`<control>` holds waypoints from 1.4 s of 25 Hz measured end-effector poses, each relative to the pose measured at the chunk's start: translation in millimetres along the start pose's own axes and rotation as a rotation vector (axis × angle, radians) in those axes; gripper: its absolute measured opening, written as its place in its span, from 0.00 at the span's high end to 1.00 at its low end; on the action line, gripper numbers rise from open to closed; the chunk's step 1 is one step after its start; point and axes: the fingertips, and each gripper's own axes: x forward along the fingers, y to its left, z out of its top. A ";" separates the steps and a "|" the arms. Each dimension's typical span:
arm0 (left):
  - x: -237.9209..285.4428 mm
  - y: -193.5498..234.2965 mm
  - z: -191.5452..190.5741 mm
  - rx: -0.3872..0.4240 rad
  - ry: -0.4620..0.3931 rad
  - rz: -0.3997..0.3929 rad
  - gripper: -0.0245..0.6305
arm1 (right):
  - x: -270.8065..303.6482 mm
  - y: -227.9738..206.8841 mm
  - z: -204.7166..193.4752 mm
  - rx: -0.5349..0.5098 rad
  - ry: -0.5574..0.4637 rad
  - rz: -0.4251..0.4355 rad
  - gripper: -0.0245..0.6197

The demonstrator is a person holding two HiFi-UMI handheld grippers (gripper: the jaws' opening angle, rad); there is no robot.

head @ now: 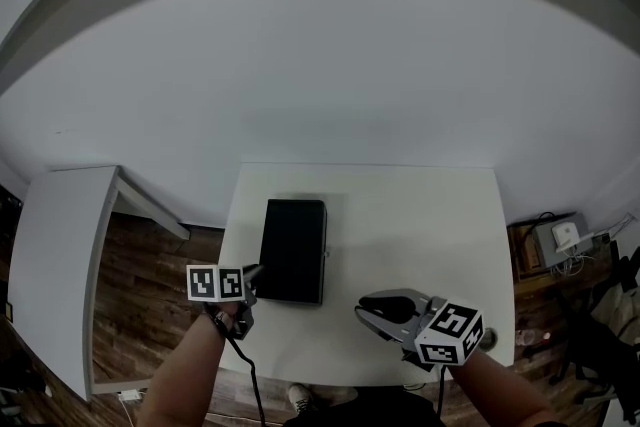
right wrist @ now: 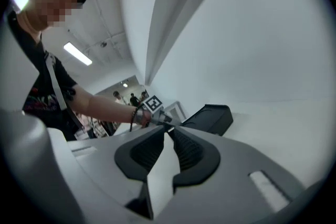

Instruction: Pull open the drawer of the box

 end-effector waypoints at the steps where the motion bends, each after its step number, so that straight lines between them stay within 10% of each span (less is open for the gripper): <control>1: -0.3 -0.4 0.0 -0.004 -0.004 -0.002 0.85 | 7.8 -9.9 -0.1 -0.066 0.048 -0.014 0.87; 14: -0.2 -1.6 -0.8 -0.068 -0.033 -0.037 0.85 | 110.3 -124.4 -55.5 -0.493 0.579 -0.074 0.81; 35: -2.0 -2.2 -2.4 -0.071 -0.049 -0.036 0.85 | 154.0 -137.4 -92.2 -0.722 0.800 0.027 0.77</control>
